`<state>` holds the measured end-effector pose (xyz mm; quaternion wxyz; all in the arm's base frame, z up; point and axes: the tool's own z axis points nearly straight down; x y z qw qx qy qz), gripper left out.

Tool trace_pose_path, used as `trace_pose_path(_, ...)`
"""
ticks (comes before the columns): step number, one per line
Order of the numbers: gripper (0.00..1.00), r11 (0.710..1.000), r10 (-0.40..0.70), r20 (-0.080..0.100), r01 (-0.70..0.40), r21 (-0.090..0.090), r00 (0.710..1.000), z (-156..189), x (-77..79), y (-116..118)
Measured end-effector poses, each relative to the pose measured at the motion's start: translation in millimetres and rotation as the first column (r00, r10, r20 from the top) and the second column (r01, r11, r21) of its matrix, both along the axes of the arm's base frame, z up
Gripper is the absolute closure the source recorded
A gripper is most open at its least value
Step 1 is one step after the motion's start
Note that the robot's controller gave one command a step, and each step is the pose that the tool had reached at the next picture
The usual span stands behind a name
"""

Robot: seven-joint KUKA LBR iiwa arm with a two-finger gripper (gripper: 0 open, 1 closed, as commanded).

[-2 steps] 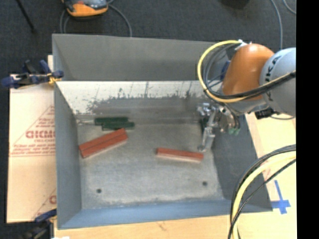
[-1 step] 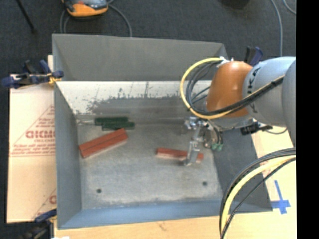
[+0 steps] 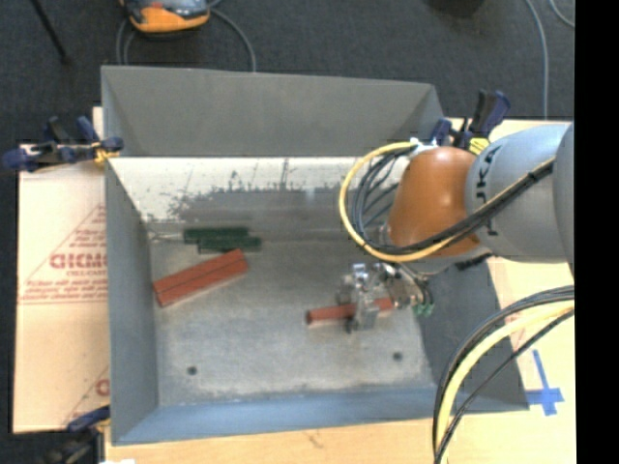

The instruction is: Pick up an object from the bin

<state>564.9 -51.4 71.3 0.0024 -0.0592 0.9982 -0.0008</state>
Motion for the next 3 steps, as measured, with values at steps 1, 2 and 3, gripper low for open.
trace_pose_path(1,1.0,1.0,0.001,0.0,-0.001,0.0,1.0,0.0,0.0,0.0)
trace_pose_path(2,1.0,0.993,0.117,0.008,-0.117,-0.003,0.993,177.0,19.0,-36.4)
trace_pose_path(3,1.0,0.993,0.118,0.002,-0.118,-0.002,0.993,173.9,17.9,-35.7)
